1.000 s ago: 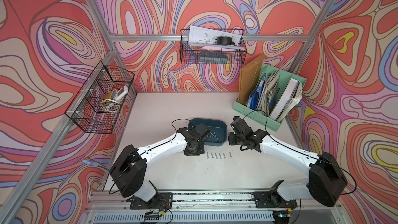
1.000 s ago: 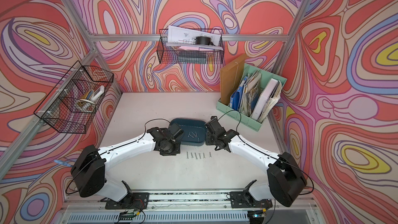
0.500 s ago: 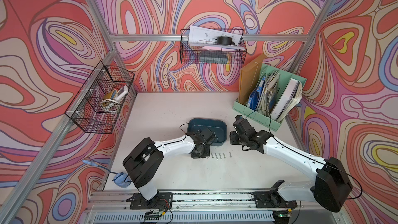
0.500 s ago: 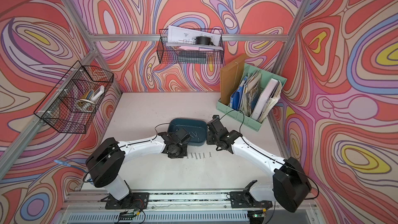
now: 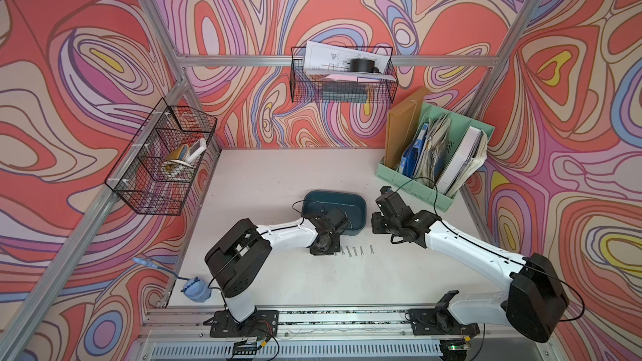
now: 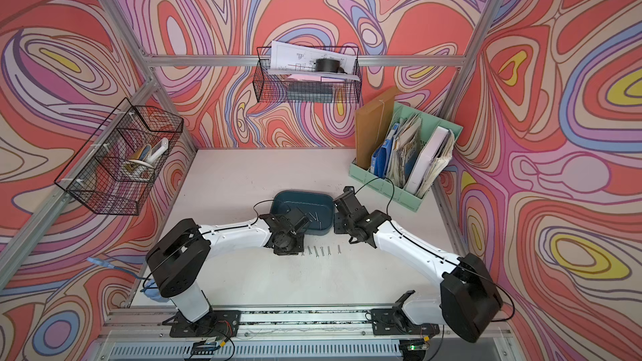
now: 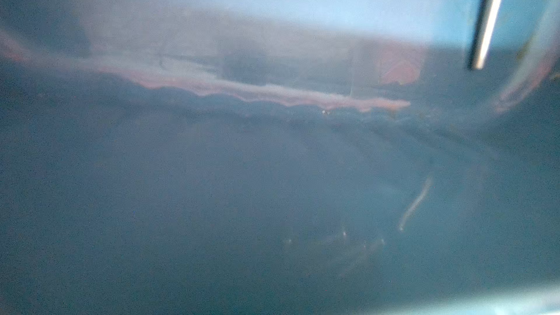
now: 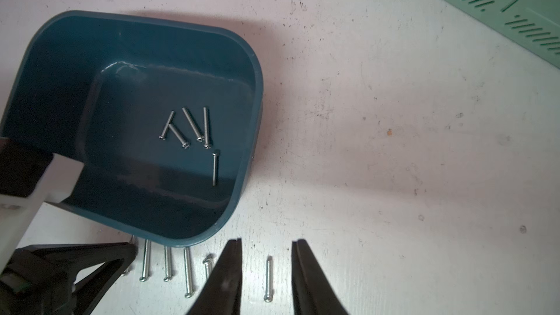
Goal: Take out the screws from the storage box
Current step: Place the screw at the center of the board, then pick up the screw from the storage box.
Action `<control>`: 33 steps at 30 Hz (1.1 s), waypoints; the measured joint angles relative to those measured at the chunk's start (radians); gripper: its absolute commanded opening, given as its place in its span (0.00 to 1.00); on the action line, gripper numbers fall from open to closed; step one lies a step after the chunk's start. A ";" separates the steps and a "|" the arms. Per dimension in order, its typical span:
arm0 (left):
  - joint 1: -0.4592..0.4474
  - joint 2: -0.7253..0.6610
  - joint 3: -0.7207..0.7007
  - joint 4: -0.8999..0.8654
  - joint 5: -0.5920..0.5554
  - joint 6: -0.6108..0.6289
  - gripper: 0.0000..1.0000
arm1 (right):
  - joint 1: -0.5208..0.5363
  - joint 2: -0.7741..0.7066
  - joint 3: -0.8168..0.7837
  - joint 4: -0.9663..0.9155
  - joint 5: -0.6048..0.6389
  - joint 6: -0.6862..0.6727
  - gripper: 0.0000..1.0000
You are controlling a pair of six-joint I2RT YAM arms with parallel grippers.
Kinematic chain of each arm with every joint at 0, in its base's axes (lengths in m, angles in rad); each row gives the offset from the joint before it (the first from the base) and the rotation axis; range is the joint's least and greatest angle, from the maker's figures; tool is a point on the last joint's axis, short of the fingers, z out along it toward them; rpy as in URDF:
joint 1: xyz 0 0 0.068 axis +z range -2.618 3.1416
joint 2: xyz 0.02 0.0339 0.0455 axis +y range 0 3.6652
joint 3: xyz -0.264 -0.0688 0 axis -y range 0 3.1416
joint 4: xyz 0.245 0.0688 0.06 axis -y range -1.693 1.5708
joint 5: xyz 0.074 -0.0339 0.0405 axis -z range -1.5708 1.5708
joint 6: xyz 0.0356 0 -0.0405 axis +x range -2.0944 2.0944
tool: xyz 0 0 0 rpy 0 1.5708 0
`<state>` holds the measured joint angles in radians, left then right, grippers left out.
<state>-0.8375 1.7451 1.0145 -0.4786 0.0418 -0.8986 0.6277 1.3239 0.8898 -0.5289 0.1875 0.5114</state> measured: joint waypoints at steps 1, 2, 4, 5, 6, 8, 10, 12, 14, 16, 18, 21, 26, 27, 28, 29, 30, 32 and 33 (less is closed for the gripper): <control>0.000 0.000 0.000 0.000 0.000 0.002 0.20 | 0.000 0.000 0.000 0.000 0.000 0.000 0.30; 0.000 -0.002 0.000 -0.001 -0.003 0.002 0.22 | 0.000 0.000 0.000 0.000 0.000 0.000 0.30; 0.000 -0.004 0.000 -0.006 -0.008 0.004 0.24 | 0.000 0.000 0.000 -0.001 0.000 0.000 0.30; 0.000 -0.006 0.000 -0.009 -0.009 0.005 0.24 | 0.000 0.000 0.000 -0.001 0.000 0.000 0.30; 0.000 -0.009 0.000 -0.012 -0.011 0.008 0.24 | 0.000 0.000 0.000 -0.002 0.000 0.000 0.30; 0.000 -0.023 0.000 -0.021 -0.011 0.009 0.24 | 0.000 0.000 0.000 -0.002 0.000 0.000 0.30; 0.000 -0.045 0.000 -0.030 -0.011 0.011 0.24 | 0.000 0.000 0.000 -0.002 0.000 0.000 0.30; 0.000 -0.071 0.003 -0.041 -0.011 0.012 0.25 | 0.000 0.000 0.000 -0.002 0.000 0.000 0.30; 0.000 -0.101 0.010 -0.054 -0.011 0.013 0.25 | 0.000 0.000 0.000 -0.002 0.000 0.000 0.30; 0.000 -0.129 0.021 -0.064 -0.011 0.015 0.26 | 0.000 0.000 0.000 -0.002 -0.001 0.000 0.30; 0.000 -0.156 0.029 -0.071 -0.012 0.018 0.25 | 0.000 0.000 0.001 -0.003 -0.001 0.000 0.30; 0.000 -0.214 0.034 -0.080 -0.021 0.020 0.27 | 0.000 0.002 0.012 -0.013 -0.004 -0.001 0.30; 0.000 -0.332 0.037 -0.105 -0.079 0.039 0.39 | 0.000 0.031 0.076 -0.031 -0.019 -0.010 0.30; 0.000 -0.356 0.040 -0.116 -0.103 0.046 0.40 | 0.000 0.041 0.094 -0.035 -0.023 -0.013 0.30; 0.002 -0.379 0.043 -0.127 -0.126 0.053 0.42 | 0.000 0.055 0.116 -0.040 -0.029 -0.020 0.31; 0.006 -0.399 0.045 -0.132 -0.144 0.060 0.44 | 0.000 0.067 0.134 -0.045 -0.034 -0.025 0.30; 0.014 -0.418 0.045 -0.136 -0.162 0.066 0.48 | 0.000 0.085 0.158 -0.050 -0.040 -0.033 0.31; 0.046 -0.449 0.044 -0.144 -0.187 0.076 0.51 | 0.000 0.128 0.208 -0.060 -0.052 -0.048 0.30; 0.072 -0.464 0.040 -0.142 -0.195 0.080 0.54 | 0.000 0.157 0.238 -0.065 -0.059 -0.059 0.30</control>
<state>-0.7650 1.2808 1.0542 -0.6209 -0.1528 -0.8181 0.6277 1.4807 1.1275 -0.5938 0.1284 0.4526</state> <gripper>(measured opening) 0.491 0.305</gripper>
